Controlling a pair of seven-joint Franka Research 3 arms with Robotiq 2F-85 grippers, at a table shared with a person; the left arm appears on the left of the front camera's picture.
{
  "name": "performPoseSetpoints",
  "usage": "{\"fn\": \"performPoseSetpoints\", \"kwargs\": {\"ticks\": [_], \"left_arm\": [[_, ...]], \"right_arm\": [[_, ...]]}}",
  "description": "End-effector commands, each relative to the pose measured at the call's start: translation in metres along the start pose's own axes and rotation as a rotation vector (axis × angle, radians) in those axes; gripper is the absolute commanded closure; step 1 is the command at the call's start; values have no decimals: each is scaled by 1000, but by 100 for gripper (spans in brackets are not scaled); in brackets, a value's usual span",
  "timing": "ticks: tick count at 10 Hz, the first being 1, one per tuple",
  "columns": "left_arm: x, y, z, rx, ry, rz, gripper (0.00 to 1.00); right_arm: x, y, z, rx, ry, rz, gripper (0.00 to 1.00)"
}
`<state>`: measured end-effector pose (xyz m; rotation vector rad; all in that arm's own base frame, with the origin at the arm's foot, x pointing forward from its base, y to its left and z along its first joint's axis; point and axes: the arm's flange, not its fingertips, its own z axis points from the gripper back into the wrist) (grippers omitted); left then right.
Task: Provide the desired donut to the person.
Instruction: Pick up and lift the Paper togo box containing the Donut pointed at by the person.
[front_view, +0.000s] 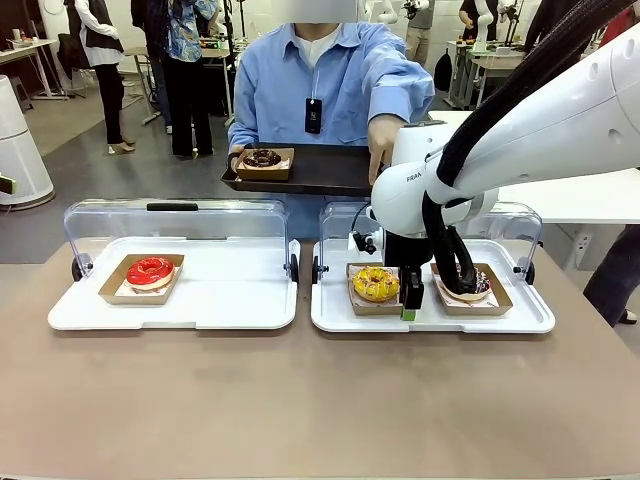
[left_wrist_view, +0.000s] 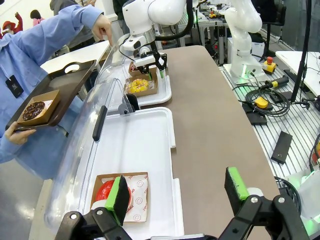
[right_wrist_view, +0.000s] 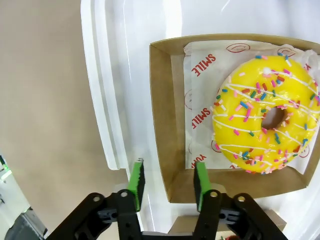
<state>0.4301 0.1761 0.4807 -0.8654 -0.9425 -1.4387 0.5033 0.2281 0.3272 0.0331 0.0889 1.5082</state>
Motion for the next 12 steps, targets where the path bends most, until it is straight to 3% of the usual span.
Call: {"fn": "performPoseSetpoints", "kwargs": {"ticks": [1, 7, 9, 11, 12], "left_arm": [[1, -1, 2, -1, -2, -1, 0], [1, -1, 2, -1, -2, -1, 0], [1, -1, 2, -1, -2, -1, 0], [1, -1, 2, -1, -2, -1, 0], [1, -1, 2, -1, -2, -1, 0]], "right_arm": [[-1, -6, -1, -6, 23, -17, 100], [3, 2, 6, -22, 40, -10, 100], [16, 27, 28, -71, 68, 17, 100], [39, 70, 72, -91, 220, -12, 100], [47, 96, 96, -105, 242, -12, 100]]}}
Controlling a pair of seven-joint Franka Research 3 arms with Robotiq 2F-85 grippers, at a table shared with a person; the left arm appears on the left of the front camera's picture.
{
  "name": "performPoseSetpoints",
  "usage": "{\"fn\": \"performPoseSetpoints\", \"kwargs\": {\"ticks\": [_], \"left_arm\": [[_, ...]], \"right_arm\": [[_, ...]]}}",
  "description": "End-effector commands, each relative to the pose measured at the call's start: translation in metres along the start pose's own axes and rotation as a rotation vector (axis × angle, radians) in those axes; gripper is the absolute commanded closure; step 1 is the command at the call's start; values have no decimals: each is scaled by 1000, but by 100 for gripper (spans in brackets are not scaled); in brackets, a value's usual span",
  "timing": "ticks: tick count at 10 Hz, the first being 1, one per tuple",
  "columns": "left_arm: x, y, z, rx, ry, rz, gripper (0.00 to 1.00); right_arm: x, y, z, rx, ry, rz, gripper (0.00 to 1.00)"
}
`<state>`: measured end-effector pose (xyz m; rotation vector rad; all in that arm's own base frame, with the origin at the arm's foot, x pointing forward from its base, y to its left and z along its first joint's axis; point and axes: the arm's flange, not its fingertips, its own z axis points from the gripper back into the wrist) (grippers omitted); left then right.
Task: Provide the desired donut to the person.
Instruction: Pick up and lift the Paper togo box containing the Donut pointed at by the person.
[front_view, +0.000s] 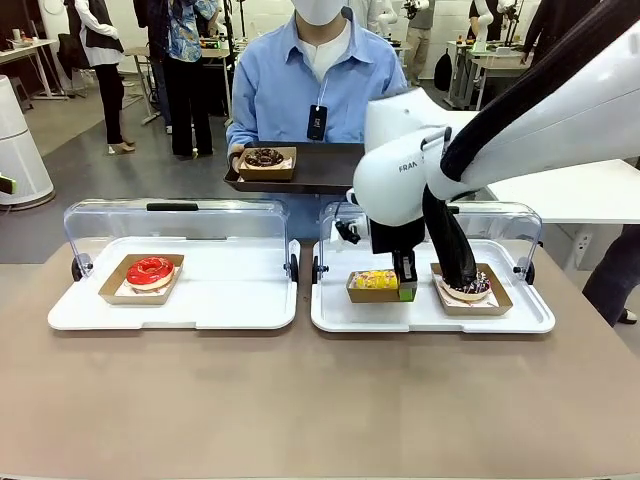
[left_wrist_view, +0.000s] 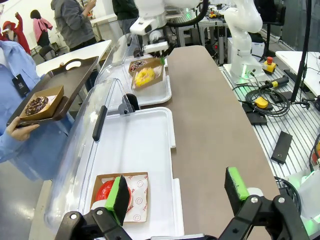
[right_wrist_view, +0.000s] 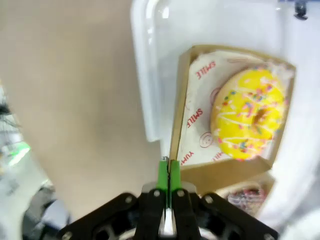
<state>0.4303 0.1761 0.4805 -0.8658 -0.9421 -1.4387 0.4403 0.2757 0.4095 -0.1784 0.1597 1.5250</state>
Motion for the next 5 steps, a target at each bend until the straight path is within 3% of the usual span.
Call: {"fn": "performPoseSetpoints", "kwargs": {"ticks": [1, 3, 5], "left_arm": [[1, -1, 2, 0, -2, -2, 0], [1, -1, 2, 0, -2, -2, 0], [1, -1, 2, 0, -2, -2, 0]], "right_arm": [[5, 48, 51, -24, 82, -46, 100], [3, 87, 97, -54, 44, -14, 100], [-7, 110, 143, -111, -56, -7, 100]]}}
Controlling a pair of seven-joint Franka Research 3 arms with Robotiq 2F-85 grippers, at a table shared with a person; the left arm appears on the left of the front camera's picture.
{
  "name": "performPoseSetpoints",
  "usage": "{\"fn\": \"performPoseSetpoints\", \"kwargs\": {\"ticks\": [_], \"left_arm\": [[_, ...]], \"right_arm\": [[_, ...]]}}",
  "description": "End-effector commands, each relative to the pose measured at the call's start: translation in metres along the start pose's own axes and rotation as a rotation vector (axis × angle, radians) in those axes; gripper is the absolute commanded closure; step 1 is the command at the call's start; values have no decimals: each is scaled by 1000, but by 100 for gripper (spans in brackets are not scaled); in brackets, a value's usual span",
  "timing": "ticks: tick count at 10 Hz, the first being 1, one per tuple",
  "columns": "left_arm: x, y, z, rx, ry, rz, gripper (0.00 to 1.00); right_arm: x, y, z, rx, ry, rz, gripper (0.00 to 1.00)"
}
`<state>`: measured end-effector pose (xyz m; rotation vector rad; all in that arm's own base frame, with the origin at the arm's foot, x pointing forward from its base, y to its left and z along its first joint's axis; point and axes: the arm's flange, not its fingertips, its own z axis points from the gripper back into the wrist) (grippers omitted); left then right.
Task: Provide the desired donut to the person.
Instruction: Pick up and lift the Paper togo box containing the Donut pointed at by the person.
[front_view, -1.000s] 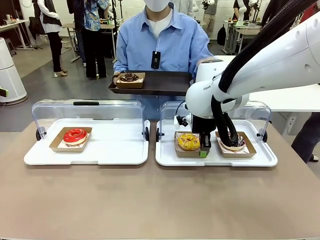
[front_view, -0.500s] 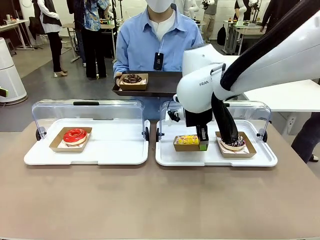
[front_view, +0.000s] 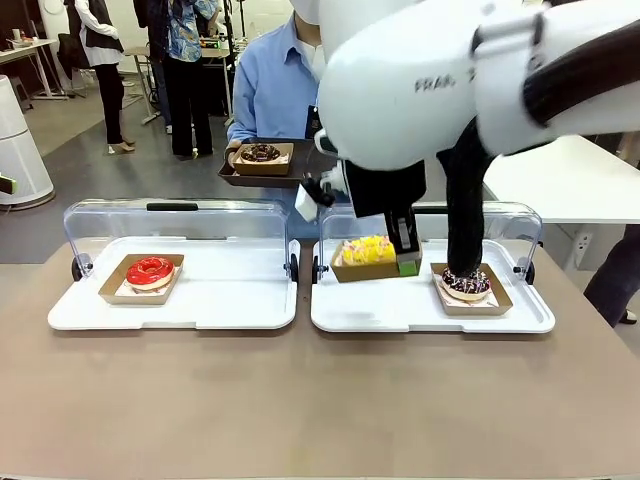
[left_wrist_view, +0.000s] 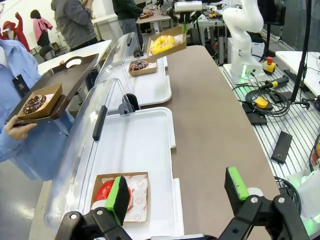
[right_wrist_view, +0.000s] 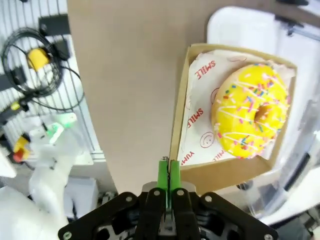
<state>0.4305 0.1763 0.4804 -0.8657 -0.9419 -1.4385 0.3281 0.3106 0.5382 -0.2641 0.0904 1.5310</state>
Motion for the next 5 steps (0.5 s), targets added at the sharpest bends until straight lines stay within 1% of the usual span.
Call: {"fn": "performPoseSetpoints", "kwargs": {"ticks": [1, 3, 4, 5], "left_arm": [[2, -1, 2, 0, -3, -2, 0], [2, -1, 2, 0, -3, -2, 0], [2, -1, 2, 0, -3, -2, 0], [2, -1, 2, 0, -3, -2, 0]], "right_arm": [[-17, -2, 28, -37, -126, -16, 100], [-25, -9, 51, -52, -176, -33, 100], [-28, -19, 55, -35, -184, -42, 100], [-29, -27, 53, -16, -195, -19, 100]]}}
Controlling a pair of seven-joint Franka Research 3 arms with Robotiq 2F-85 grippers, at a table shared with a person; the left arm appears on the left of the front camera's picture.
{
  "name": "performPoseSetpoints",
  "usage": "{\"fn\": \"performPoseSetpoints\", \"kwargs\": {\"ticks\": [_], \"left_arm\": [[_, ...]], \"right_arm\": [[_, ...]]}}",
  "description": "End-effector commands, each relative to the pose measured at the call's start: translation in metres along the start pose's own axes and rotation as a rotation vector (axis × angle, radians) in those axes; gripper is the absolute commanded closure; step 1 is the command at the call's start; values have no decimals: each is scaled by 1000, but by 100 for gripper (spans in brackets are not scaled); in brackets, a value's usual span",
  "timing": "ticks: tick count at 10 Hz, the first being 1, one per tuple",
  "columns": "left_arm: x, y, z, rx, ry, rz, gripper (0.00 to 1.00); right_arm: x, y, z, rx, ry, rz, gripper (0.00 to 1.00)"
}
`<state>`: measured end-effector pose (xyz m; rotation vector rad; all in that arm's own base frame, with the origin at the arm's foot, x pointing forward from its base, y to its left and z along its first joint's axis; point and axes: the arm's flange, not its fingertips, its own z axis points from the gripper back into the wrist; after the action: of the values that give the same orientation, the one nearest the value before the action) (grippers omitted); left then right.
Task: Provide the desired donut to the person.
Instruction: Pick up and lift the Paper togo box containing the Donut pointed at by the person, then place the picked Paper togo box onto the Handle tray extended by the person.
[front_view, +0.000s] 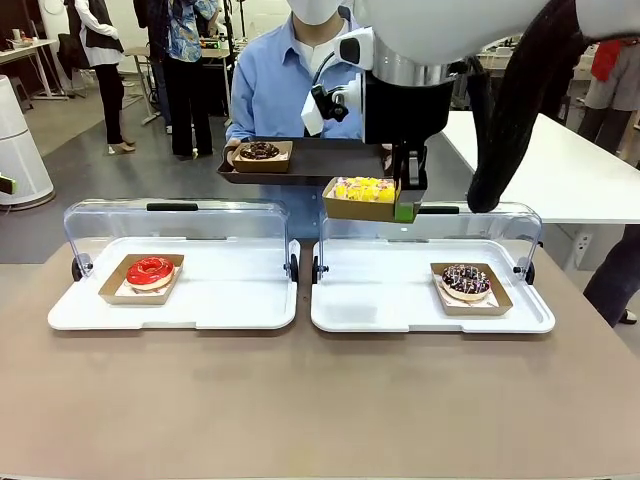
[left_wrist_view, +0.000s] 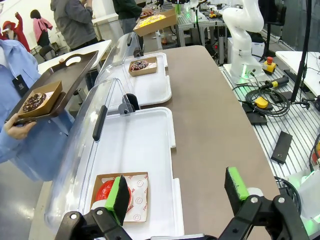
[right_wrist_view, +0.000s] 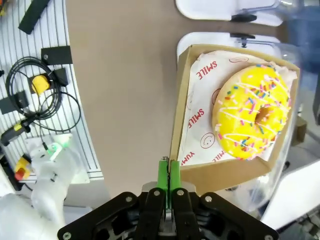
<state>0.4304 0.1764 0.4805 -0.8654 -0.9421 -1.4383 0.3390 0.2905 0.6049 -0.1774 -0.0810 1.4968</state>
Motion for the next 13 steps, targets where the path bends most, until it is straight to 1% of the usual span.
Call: {"fn": "performPoseSetpoints", "kwargs": {"ticks": [1, 2, 13], "left_arm": [[2, -1, 2, -1, -3, -2, 0], [2, -1, 2, -1, -3, -2, 0], [2, -1, 2, -1, -3, -2, 0]], "right_arm": [[4, -16, -15, 40, -37, 57, 100], [0, 0, 0, 0, 0, 0, 100], [0, 0, 0, 0, 0, 0, 100]]}}
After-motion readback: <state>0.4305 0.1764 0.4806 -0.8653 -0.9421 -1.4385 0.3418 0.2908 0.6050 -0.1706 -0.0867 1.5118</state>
